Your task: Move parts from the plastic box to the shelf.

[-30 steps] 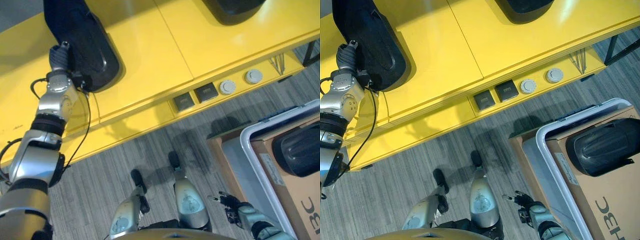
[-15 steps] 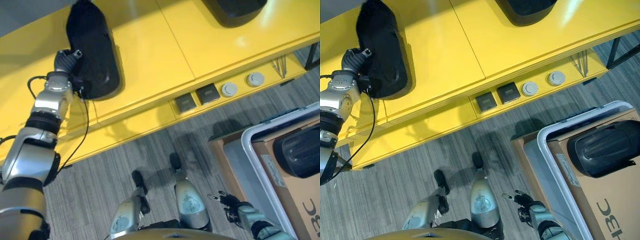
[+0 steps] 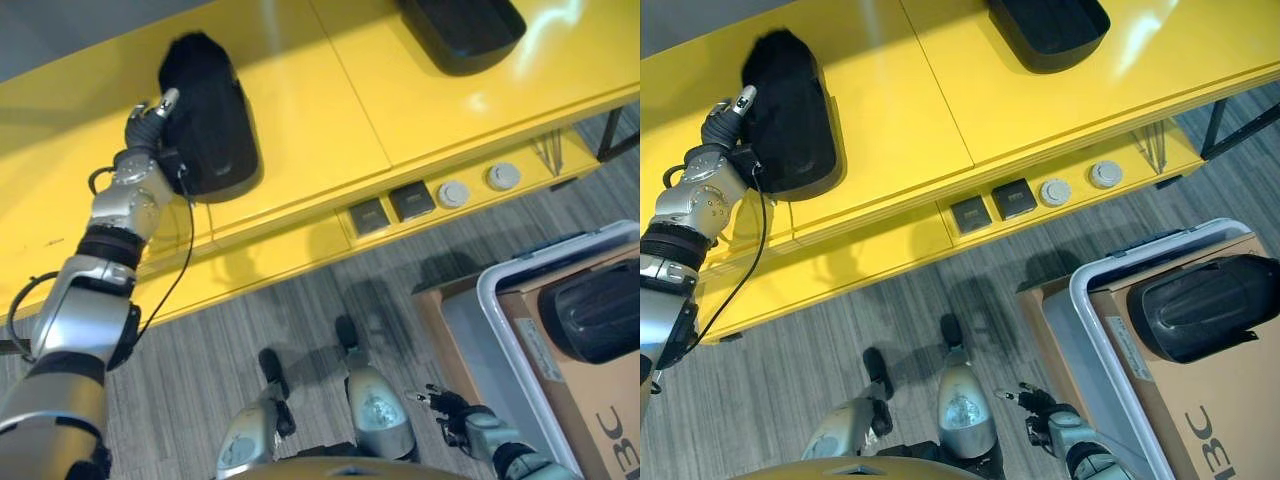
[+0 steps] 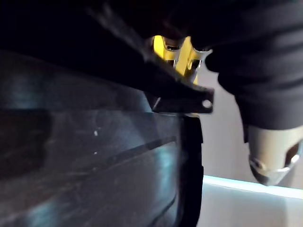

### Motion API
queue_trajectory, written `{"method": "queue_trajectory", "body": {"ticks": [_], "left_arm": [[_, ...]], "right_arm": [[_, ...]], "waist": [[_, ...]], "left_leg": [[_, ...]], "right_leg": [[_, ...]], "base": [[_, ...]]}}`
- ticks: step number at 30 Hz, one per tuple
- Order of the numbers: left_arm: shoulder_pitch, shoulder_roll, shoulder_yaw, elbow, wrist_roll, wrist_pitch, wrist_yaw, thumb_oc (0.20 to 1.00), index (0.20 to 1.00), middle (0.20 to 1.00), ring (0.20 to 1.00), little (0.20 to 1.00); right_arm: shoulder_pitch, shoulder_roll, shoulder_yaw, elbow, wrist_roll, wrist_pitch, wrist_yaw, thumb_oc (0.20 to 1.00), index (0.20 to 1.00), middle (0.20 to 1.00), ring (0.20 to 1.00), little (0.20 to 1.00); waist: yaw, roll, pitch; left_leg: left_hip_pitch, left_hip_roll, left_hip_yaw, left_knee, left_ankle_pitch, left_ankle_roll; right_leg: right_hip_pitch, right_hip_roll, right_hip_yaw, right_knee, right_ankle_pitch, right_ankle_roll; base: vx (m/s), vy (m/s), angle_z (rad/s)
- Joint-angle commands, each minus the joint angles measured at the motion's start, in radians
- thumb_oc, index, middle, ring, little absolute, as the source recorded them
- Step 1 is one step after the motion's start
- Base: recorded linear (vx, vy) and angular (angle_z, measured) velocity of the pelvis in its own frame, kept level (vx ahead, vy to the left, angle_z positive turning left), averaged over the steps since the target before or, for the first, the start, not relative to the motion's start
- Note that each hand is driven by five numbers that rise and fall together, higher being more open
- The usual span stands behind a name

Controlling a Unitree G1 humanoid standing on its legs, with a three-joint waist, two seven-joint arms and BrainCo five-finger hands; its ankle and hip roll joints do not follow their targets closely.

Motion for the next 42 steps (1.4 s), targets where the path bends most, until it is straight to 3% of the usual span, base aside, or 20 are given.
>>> {"method": "queue_trajectory", "body": {"ticks": [1, 7, 14, 16, 19, 22, 25, 26, 27, 28, 29, 30, 31, 32, 33, 42], "left_arm": [[-0.003, -0.061, -0.029, 0.076, -0.061, 0.011, -0.003, 1.000, 1.000, 1.000, 1.000, 1.000], [-0.017, -0.063, -0.047, 0.061, 0.119, 0.004, 0.041, 1.000, 1.000, 1.000, 1.000, 1.000], [-0.069, 0.034, -0.080, 0.058, 0.322, -0.014, 0.160, 1.000, 1.000, 1.000, 1.000, 1.000], [-0.077, 0.056, -0.080, 0.066, 0.342, -0.045, 0.169, 1.000, 1.000, 1.000, 1.000, 1.000], [-0.045, 0.095, -0.077, 0.008, 0.464, -0.205, 0.215, 1.000, 1.000, 1.000, 1.000, 1.000], [0.018, 0.098, -0.043, -0.074, 0.490, -0.321, 0.211, 1.000, 1.000, 1.000, 1.000, 1.000], [0.168, 0.082, 0.014, -0.299, 0.577, -0.422, 0.169, 1.000, 1.000, 1.000, 1.000, 1.000], [0.272, 0.057, 0.047, -0.455, 0.589, -0.405, 0.120, 1.000, 1.000, 1.000, 1.000, 1.000], [0.334, 0.036, 0.058, -0.522, 0.586, -0.415, 0.099, 1.000, 1.000, 1.000, 1.000, 1.000], [0.400, 0.011, 0.064, -0.583, 0.550, -0.425, 0.017, 1.000, 1.000, 1.000, 1.000, 1.000], [0.493, -0.041, 0.053, -0.687, 0.537, -0.389, -0.049, 1.000, 1.000, 1.000, 1.000, 1.000], [0.546, -0.073, 0.038, -0.731, 0.540, -0.380, -0.097, 0.689, 0.689, 0.689, 0.689, 0.689], [0.580, -0.097, 0.022, -0.755, 0.534, -0.369, -0.156, 0.561, 0.561, 0.561, 0.561, 0.561], [0.630, -0.129, 0.001, -0.795, 0.545, -0.345, -0.176, 0.200, 0.200, 0.200, 0.200, 0.200], [0.687, -0.144, -0.028, -0.809, 0.516, -0.345, -0.236, 0.200, 0.200, 0.200, 0.200, 0.200], [0.711, -0.155, -0.139, -0.814, 0.493, -0.325, -0.272, 0.200, 0.200, 0.200, 0.200, 0.200]], "right_arm": [[-0.004, -0.002, 0.034, 0.010, 0.036, 0.005, -0.020, 1.000, 1.000, 1.000, 1.000, 1.000], [0.001, 0.007, 0.029, 0.016, 0.048, 0.005, -0.022, 1.000, 1.000, 1.000, 1.000, 1.000], [0.036, -0.002, 0.027, 0.033, 0.047, -0.019, -0.007, 1.000, 1.000, 1.000, 1.000, 1.000], [0.048, 0.001, 0.030, 0.043, 0.049, -0.033, -0.007, 1.000, 1.000, 1.000, 1.000, 1.000], [0.078, 0.008, 0.015, 0.043, 0.053, -0.035, -0.008, 1.000, 1.000, 1.000, 1.000, 1.000], [0.096, 0.020, -0.003, 0.047, 0.042, -0.034, -0.009, 1.000, 1.000, 1.000, 1.000, 1.000], [0.121, 0.045, -0.030, 0.046, 0.037, -0.020, -0.018, 1.000, 1.000, 1.000, 1.000, 1.000], [0.131, 0.063, -0.043, 0.042, 0.041, -0.009, -0.031, 1.000, 1.000, 1.000, 1.000, 1.000], [0.139, 0.075, -0.048, 0.039, 0.042, -0.006, -0.041, 1.000, 1.000, 1.000, 1.000, 1.000], [0.147, 0.088, -0.055, 0.034, 0.048, -0.003, -0.052, 1.000, 1.000, 1.000, 1.000, 1.000], [0.152, 0.101, -0.066, 0.024, 0.048, 0.012, -0.064, 1.000, 1.000, 1.000, 1.000, 1.000], [0.156, 0.110, -0.070, 0.018, 0.047, 0.017, -0.074, 1.000, 1.000, 1.000, 1.000, 1.000], [0.159, 0.117, -0.072, 0.017, 0.047, 0.017, -0.080, 1.000, 1.000, 1.000, 1.000, 1.000], [0.156, 0.121, -0.082, 0.021, 0.046, 0.021, -0.080, 1.000, 1.000, 1.000, 1.000, 1.000], [0.156, 0.126, -0.088, 0.022, 0.046, 0.027, -0.086, 1.000, 1.000, 1.000, 1.000, 1.000], [0.167, 0.127, -0.082, 0.048, 0.062, 0.035, -0.072, 1.000, 1.000, 1.000, 1.000, 1.000]], "waist": [[-0.024, -0.021, 0.018], [-0.028, -0.021, 0.017], [-0.029, -0.011, -0.002], [-0.028, -0.010, -0.013], [-0.015, -0.009, -0.048], [0.001, -0.008, -0.077], [0.035, -0.014, -0.126], [0.058, -0.018, -0.150], [0.068, -0.019, -0.164], [0.082, -0.022, -0.179], [0.098, -0.026, -0.196], [0.107, -0.028, -0.204], [0.113, -0.030, -0.210], [0.123, -0.032, -0.213], [0.132, -0.031, -0.217], [0.126, -0.025, -0.203]], "left_leg": [[-0.010, 0.005, -0.002, 0.021, -0.100, 0.019], [-0.009, 0.008, 0.000, 0.024, -0.099, 0.017], [0.013, 0.010, -0.004, 0.026, -0.099, 0.015], [0.022, 0.010, -0.004, 0.025, -0.101, 0.013], [0.049, 0.009, -0.005, 0.018, -0.102, 0.010], [0.066, 0.008, -0.007, 0.014, -0.104, 0.008], [0.090, 0.007, -0.016, 0.011, -0.110, 0.007], [0.101, 0.006, -0.024, 0.010, -0.115, 0.008], [0.107, 0.004, -0.029, 0.009, -0.118, 0.009], [0.113, 0.002, -0.035, 0.008, -0.120, 0.011], [0.121, 0.000, -0.043, 0.008, -0.124, 0.014], [0.126, -0.001, -0.046, 0.008, -0.127, 0.016], [0.129, -0.002, -0.048, 0.008, -0.129, 0.017], [0.132, -0.003, -0.053, 0.009, -0.132, 0.020], [0.137, -0.006, -0.052, 0.008, -0.138, 0.024], [0.122, -0.012, -0.035, -0.001, -0.148, 0.035]], "right_leg": [[-0.025, 0.020, 0.000, 0.087, -0.153, -0.015], [-0.026, 0.026, 0.001, 0.095, -0.158, -0.018], [-0.001, 0.027, -0.008, 0.109, -0.175, -0.022], [0.013, 0.027, -0.011, 0.106, -0.178, -0.022], [0.052, 0.024, -0.024, 0.089, -0.177, -0.017], [0.079, 0.022, -0.034, 0.074, -0.174, -0.014], [0.122, 0.019, -0.052, 0.053, -0.173, -0.014], [0.144, 0.018, -0.062, 0.044, -0.175, -0.016], [0.156, 0.017, -0.067, 0.038, -0.175, -0.016], [0.168, 0.017, -0.072, 0.031, -0.176, -0.015], [0.184, 0.015, -0.079, 0.021, -0.173, -0.015], [0.193, 0.013, -0.084, 0.016, -0.171, -0.014], [0.199, 0.012, -0.087, 0.011, -0.170, -0.013], [0.205, 0.011, -0.090, 0.010, -0.169, -0.012], [0.211, 0.010, -0.094, 0.007, -0.170, -0.009], [0.189, 0.002, -0.096, -0.003, -0.159, 0.006]], "base": [[0.00, -0.038, -0.04], [0.00, -0.022, -0.03], [0.02, -0.008, 0.00], [0.03, -0.031, 0.01], [0.05, -0.034, 0.02], [0.05, -0.011, 0.14], [0.10, -0.025, 0.12], [0.11, -0.027, 0.16], [0.10, -0.018, 0.19], [0.08, -0.007, 0.23], [0.06, -0.001, 0.24], [0.05, 0.005, 0.35], [0.03, 0.005, 0.30], [0.04, 0.011, 0.22], [0.03, 0.011, 0.14], [0.00, -0.005, -0.01]]}}
